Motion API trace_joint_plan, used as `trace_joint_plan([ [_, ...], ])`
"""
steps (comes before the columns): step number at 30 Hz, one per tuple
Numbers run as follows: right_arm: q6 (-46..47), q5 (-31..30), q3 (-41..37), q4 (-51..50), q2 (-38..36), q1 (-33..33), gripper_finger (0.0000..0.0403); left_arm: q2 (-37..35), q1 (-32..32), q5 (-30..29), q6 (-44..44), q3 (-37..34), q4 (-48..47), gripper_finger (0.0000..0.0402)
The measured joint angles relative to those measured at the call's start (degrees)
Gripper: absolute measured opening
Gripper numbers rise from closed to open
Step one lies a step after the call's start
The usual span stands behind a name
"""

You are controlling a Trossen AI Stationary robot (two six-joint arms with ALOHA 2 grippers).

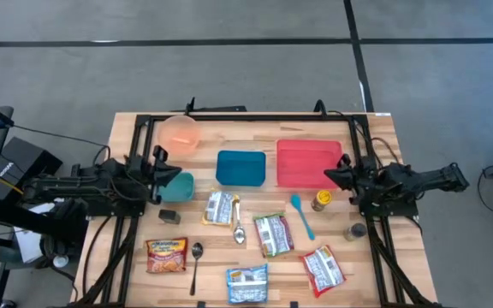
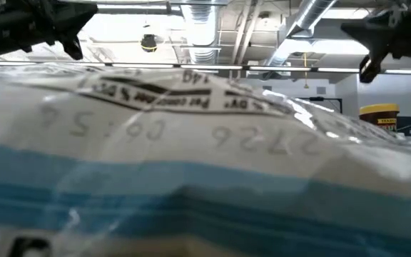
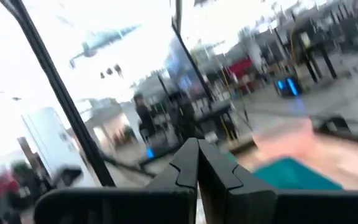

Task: Pick & Place Food Item
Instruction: Put the green seasoning bottle into the blue bin

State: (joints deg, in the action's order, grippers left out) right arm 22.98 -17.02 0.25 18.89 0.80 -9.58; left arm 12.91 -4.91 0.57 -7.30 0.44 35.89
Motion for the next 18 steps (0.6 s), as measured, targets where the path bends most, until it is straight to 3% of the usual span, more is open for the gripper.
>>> trace_joint_plan([
  [4, -1.55, -1.10, 0.18, 6.95, -0.04, 0.18, 0.0000, 0.00, 0.00, 0.01, -7.89, 0.00, 5.01, 0.0000],
  [11, -3.87, -1.11, 3.92, 6.70, -0.03, 1.34, 0.0000, 0.01, 0.02, 0.03, -9.49, 0.00, 11.92, 0.0000],
  [18, -3.62, -1.54, 12.15, -7.17, 0.19, 1.49, 0.0000, 0.02, 0.00, 0.05, -13.26, 0.00, 14.35, 0.0000],
])
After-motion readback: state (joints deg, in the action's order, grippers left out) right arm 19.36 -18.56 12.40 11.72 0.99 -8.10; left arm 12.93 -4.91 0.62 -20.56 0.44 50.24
